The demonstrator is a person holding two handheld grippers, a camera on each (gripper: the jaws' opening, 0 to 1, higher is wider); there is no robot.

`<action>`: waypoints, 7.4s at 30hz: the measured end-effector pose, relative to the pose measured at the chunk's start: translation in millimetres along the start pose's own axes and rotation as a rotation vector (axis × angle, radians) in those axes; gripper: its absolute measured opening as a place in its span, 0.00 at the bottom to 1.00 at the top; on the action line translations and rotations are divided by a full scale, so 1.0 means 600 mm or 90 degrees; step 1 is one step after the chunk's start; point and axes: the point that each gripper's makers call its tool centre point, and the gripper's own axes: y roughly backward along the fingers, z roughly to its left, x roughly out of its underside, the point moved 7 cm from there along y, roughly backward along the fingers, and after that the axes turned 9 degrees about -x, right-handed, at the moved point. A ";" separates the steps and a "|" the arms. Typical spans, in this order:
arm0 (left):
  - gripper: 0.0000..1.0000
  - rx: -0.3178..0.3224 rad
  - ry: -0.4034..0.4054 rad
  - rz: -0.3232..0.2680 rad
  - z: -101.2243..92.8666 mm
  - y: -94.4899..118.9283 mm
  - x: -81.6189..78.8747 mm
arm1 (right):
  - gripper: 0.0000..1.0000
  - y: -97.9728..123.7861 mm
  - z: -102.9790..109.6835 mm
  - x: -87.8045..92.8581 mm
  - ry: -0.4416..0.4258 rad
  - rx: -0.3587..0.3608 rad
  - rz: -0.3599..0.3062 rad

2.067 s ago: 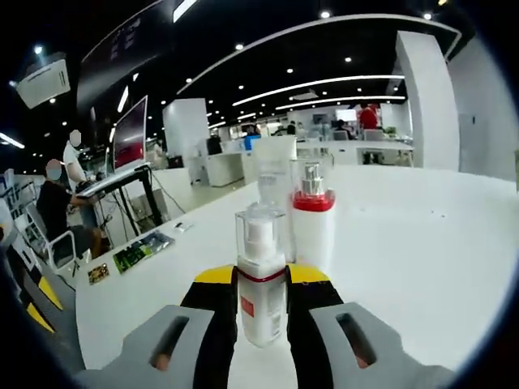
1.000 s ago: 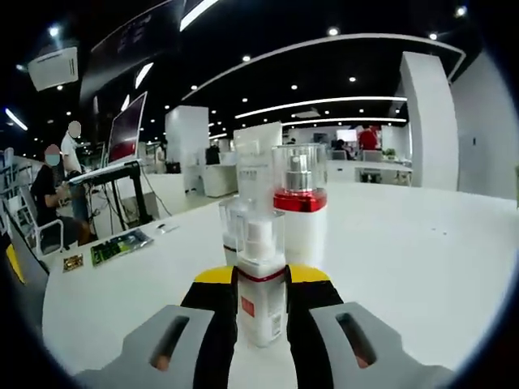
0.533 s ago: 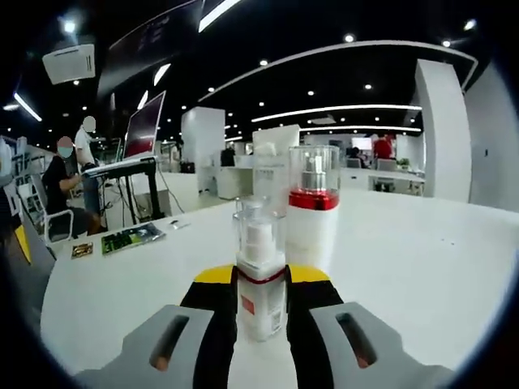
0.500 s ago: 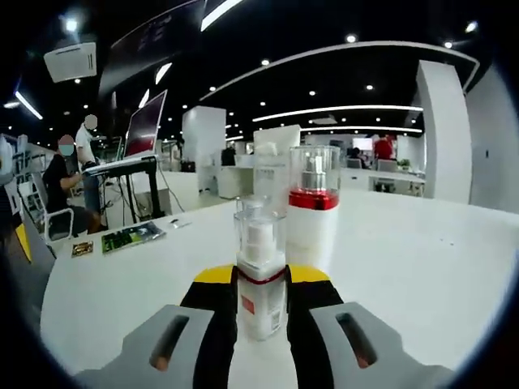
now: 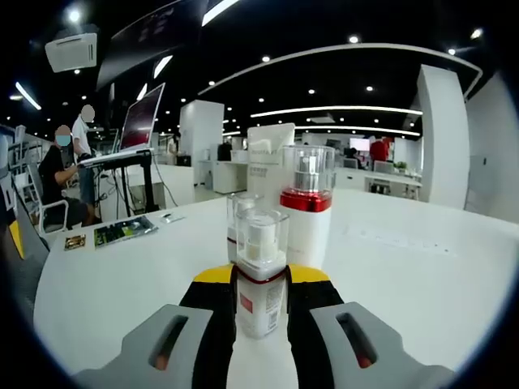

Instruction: Arrange the skincare products in the storage area until every visible bottle or jar stands upright without overlapping.

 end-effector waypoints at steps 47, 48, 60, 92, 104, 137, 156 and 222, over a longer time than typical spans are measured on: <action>0.29 -0.016 -0.021 0.010 0.005 0.001 0.003 | 0.19 0.030 0.022 0.046 -0.142 0.062 0.120; 0.29 -0.018 -0.022 0.012 0.005 0.000 0.004 | 0.19 0.031 0.032 0.049 -0.147 0.059 0.122; 0.29 -0.020 -0.027 0.022 0.005 -0.001 0.008 | 0.18 -0.036 0.097 0.020 -0.129 -0.016 0.106; 0.29 -0.025 -0.032 0.027 0.005 -0.001 0.011 | 0.23 -0.081 0.084 0.003 -0.116 0.021 0.114; 0.29 -0.021 -0.033 0.011 0.005 0.000 0.003 | 0.29 0.032 0.157 -0.033 -0.161 0.006 0.102; 0.36 0.035 -0.032 -0.017 -0.015 0.002 -0.011 | 0.45 0.170 0.310 -0.103 -0.136 -0.042 0.073; 0.51 0.055 0.060 -0.010 0.010 0.000 -0.017 | 0.69 0.191 0.327 -0.117 -0.024 0.015 0.096; 0.99 -0.238 0.377 0.256 0.435 -0.139 0.071 | 0.47 0.183 0.332 -0.091 0.126 0.023 0.214</action>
